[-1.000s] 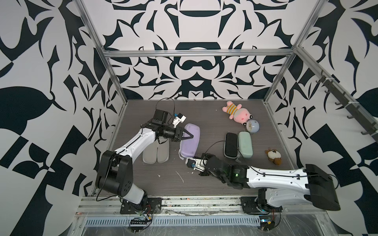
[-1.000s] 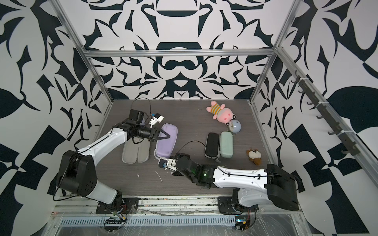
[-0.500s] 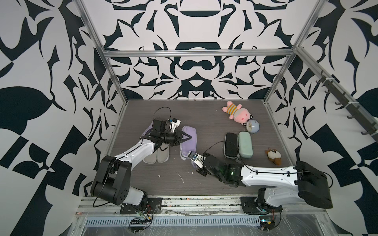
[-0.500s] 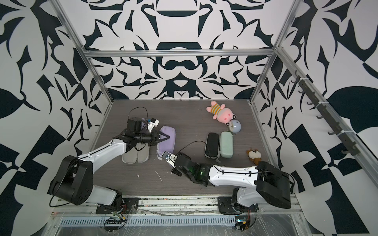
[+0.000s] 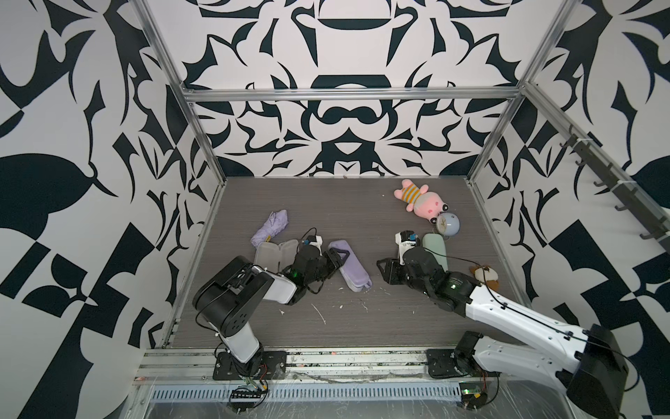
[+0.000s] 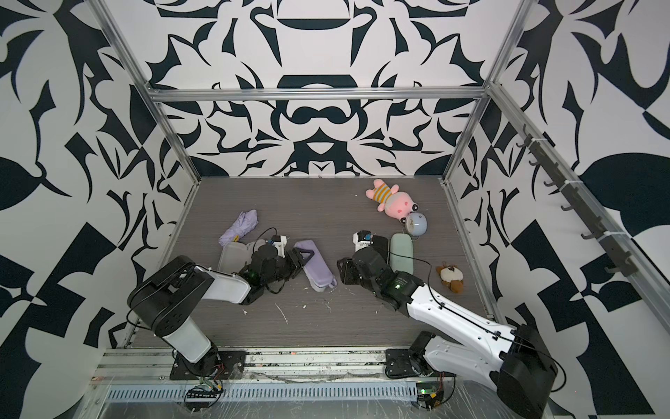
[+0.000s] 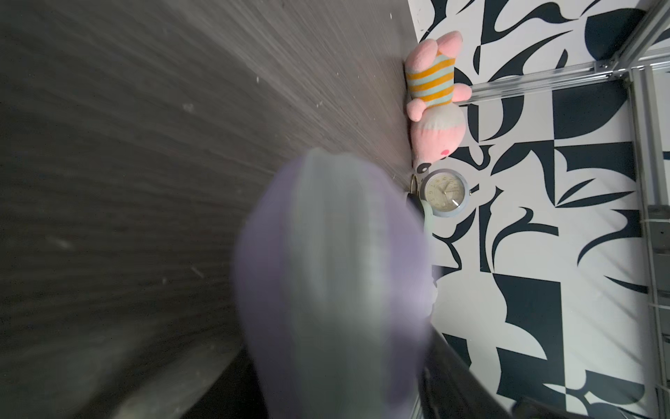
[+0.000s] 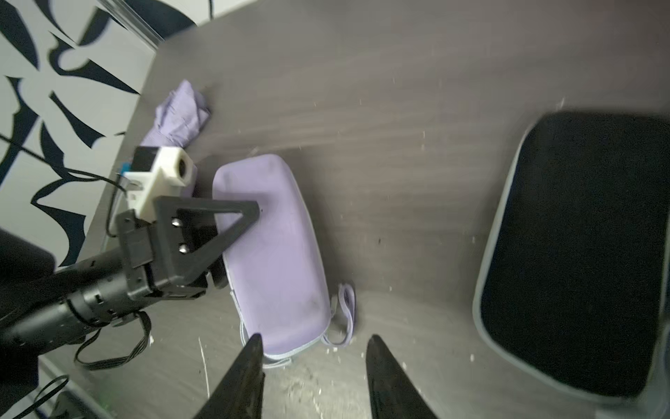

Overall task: Put umbrellas into zippered umbrella sleeves
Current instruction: Zip the zipper on the umbrella sleeve, then adjust the umbrella sleeve at the center of the board.

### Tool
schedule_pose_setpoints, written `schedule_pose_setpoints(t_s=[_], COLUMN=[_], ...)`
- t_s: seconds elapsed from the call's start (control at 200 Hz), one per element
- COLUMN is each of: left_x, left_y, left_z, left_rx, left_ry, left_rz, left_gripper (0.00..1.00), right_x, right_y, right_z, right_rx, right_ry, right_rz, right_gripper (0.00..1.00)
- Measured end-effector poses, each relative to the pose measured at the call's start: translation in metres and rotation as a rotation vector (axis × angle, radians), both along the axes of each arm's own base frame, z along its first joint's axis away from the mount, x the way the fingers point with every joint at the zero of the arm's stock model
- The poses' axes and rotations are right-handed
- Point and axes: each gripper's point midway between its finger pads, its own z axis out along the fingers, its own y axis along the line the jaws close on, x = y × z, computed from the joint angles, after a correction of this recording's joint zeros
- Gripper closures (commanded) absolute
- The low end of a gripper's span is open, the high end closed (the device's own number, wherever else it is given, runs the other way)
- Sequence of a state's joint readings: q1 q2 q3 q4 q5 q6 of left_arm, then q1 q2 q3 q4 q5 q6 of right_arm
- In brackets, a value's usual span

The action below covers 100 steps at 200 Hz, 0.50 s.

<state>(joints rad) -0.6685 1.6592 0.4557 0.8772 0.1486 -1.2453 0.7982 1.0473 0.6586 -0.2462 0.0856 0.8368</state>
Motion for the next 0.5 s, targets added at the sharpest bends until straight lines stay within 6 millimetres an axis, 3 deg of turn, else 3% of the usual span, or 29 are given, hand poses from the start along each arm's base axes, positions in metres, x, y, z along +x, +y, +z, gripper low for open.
schedule_pose_setpoints(t_s=[0.13,0.27,0.31,0.36,0.42,0.5], left_x=[-0.01,-0.008,-0.004,0.002,0.011,0.026], left_y=[0.022,0.046,0.054,0.065,0.075,0.074], left_z=[0.015,0.08,0.099,0.113,0.113,0.095], left_rx=[0.084,0.235,0.271,0.308,0.348,0.4], left_ry=[0.009,-0.096,-0.135,-0.174,-0.175,-0.129], left_rz=[0.034,0.035,0.035,0.027,0.001,-0.082], left_gripper=[0.19,0.16,0.09,0.08,0.08,0.1], right_x=[-0.013,-0.027,-0.03,-0.034,-0.036,-0.034], right_y=[0.004,0.005,0.005,0.006,0.009,0.016], right_z=[-0.023,-0.048,-0.052,-0.053,-0.052,-0.047], right_rx=[0.071,0.064,0.067,0.077,0.087,0.123], right_ry=[0.192,0.375,0.411,0.447,0.478,0.5], right_rz=[-0.089,-0.158,-0.171,-0.187,-0.194,-0.202], right_gripper=[0.47,0.42,0.39,0.34,0.33,0.33])
